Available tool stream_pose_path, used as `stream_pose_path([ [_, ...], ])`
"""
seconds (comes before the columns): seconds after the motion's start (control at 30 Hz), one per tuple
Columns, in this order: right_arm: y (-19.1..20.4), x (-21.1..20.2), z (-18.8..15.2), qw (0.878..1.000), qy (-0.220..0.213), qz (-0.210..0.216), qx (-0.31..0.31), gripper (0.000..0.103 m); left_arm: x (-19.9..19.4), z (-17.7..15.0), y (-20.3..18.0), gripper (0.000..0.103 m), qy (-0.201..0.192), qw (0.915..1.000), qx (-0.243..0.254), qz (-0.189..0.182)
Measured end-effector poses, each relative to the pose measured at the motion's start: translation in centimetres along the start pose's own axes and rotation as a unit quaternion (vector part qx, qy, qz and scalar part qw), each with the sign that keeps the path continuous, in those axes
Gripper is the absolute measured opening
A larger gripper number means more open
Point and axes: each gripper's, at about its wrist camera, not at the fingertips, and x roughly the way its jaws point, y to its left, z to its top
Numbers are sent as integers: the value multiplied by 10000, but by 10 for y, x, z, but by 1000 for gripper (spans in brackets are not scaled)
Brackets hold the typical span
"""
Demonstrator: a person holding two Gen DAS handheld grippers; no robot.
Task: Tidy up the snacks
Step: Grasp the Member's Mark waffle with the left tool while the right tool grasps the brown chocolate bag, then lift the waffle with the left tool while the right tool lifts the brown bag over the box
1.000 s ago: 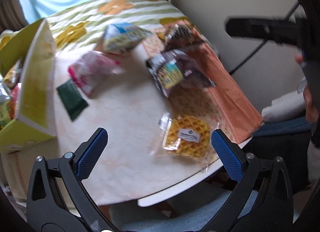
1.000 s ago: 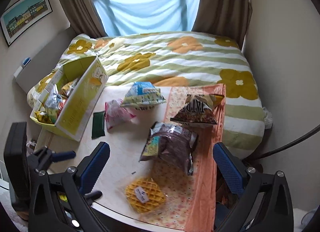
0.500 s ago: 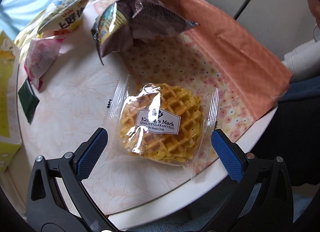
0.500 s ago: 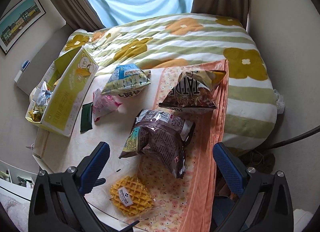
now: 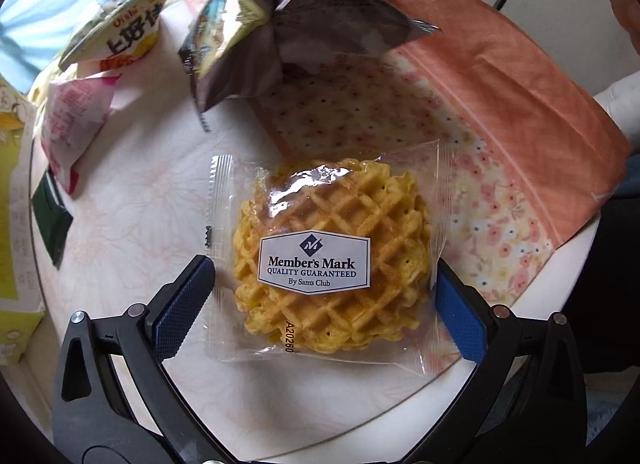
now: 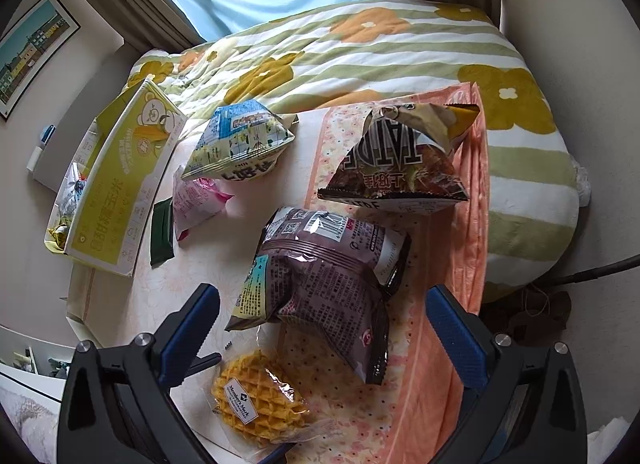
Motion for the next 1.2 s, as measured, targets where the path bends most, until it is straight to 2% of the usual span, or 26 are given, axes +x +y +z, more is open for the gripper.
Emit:
stream_pose_path([
  [0.3,5,25,4,9998,164,66,132,103,-9,-5,39,88,-112,9998,-149,38],
  [0.47,6,37,5,9992,217,83,312,103,-13,0,63,75,-187,9995,-148,213],
  [0.73,1,48,6,9975,175,-121,680,103,-16,6,118,73,-147,9986,-442,254],
  [0.97,4,57,7,9970,226,-507,537,103,-19,8,151,73,-108,9964,-811,200],
  [1.2,9,60,4,9970,229,-671,308,103,-22,10,167,73,-123,9950,-969,209],
])
